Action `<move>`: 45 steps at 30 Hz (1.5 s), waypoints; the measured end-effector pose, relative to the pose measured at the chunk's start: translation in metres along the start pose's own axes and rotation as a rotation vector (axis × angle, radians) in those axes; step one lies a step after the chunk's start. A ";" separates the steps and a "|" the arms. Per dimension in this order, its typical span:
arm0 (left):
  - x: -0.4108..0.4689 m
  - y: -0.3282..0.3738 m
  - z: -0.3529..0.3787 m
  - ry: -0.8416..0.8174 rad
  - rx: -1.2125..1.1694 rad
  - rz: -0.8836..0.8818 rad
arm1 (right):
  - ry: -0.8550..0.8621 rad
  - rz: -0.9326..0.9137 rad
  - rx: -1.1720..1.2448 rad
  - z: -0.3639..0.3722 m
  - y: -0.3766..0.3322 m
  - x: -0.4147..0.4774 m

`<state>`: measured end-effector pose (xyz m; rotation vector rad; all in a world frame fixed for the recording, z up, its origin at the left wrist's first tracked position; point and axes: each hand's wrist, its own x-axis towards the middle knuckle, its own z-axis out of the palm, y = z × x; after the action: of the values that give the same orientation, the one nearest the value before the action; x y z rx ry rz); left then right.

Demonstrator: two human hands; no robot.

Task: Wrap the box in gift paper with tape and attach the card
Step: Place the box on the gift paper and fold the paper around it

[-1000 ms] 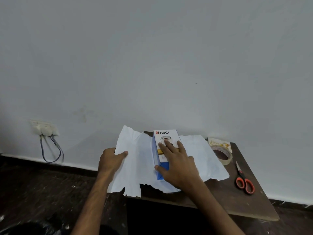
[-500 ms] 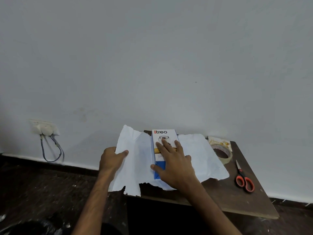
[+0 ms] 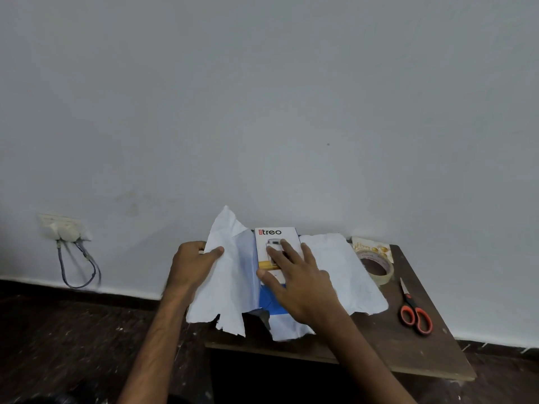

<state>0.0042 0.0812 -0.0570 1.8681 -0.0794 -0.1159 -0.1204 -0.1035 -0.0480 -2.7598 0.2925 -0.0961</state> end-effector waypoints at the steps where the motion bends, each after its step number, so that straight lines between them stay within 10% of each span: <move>1: 0.001 0.001 0.000 0.010 0.013 0.007 | 0.010 0.006 -0.012 -0.002 0.001 0.000; 24: -0.024 0.051 0.047 -0.250 -0.089 0.079 | 0.001 -0.045 0.071 -0.008 0.009 0.005; 31: -0.001 0.008 0.080 -0.159 0.203 0.508 | 0.119 -0.022 0.398 0.002 0.030 0.006; 42: -0.007 0.019 0.093 -0.385 0.828 0.414 | 0.204 0.105 1.002 0.001 0.043 -0.002; 45: -0.012 0.024 0.098 -0.393 0.916 0.505 | 0.169 0.023 0.755 0.004 0.044 0.000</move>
<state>-0.0193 -0.0174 -0.0626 2.6332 -1.0109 -0.1001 -0.1284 -0.1426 -0.0675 -2.0008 0.2623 -0.3555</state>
